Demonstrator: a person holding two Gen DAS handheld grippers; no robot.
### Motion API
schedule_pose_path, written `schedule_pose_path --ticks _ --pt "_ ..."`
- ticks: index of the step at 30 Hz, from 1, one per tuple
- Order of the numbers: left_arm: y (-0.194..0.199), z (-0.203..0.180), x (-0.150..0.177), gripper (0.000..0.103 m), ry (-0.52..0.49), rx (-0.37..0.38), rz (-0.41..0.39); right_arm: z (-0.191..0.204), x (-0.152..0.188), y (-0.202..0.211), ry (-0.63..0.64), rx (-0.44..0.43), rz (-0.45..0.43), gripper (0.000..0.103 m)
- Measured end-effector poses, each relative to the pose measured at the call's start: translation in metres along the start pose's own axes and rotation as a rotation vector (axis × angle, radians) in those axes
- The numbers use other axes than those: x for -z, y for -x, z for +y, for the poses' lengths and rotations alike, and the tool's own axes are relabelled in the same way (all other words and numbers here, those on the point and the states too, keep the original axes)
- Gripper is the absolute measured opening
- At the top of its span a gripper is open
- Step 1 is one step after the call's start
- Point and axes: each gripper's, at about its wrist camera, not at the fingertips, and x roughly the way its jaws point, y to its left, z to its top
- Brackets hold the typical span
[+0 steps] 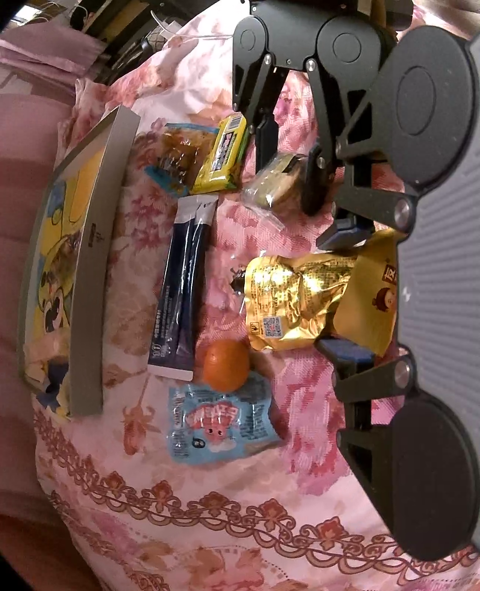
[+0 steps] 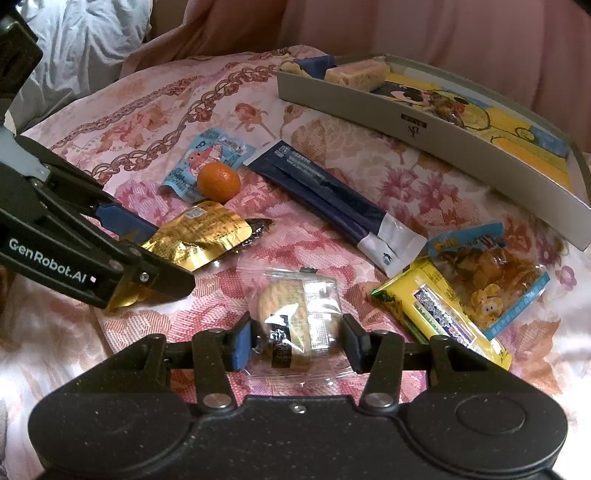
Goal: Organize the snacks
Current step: 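Lift the gold pouch with the left tool while the right tool holds the biscuit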
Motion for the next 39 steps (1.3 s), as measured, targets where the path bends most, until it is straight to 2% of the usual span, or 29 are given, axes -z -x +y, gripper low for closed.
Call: schedule_pose_path --ticks 5,9,16,19,25,32,39 --pt "0.002 0.005 -0.002 0.056 0.039 0.017 -0.011 0.001 -0.001 0.004 -0.023 0.002 0.007 0.048" --pt "0.004 0.010 -0.004 0.050 0.072 0.027 -0.021 0.007 -0.004 0.010 -0.039 0.004 -0.008 0.047" --pt "-0.002 -0.003 -0.002 0.047 -0.021 -0.023 -0.019 0.010 -0.008 0.020 -0.071 0.057 -0.011 0.047" --pt "0.002 -0.005 -0.002 0.042 -0.046 -0.041 -0.049 0.005 -0.008 0.023 -0.098 0.069 -0.020 0.047" --pt "0.009 -0.015 0.002 0.040 -0.133 -0.106 -0.117 0.002 -0.006 0.020 -0.109 0.084 -0.013 0.048" --pt "0.017 -0.025 0.004 0.034 -0.197 -0.124 -0.177 0.004 -0.007 0.022 -0.092 0.100 -0.043 0.048" --pt "0.021 -0.027 0.005 0.031 -0.200 -0.087 -0.198 0.008 -0.008 0.024 -0.055 0.112 -0.073 0.048"
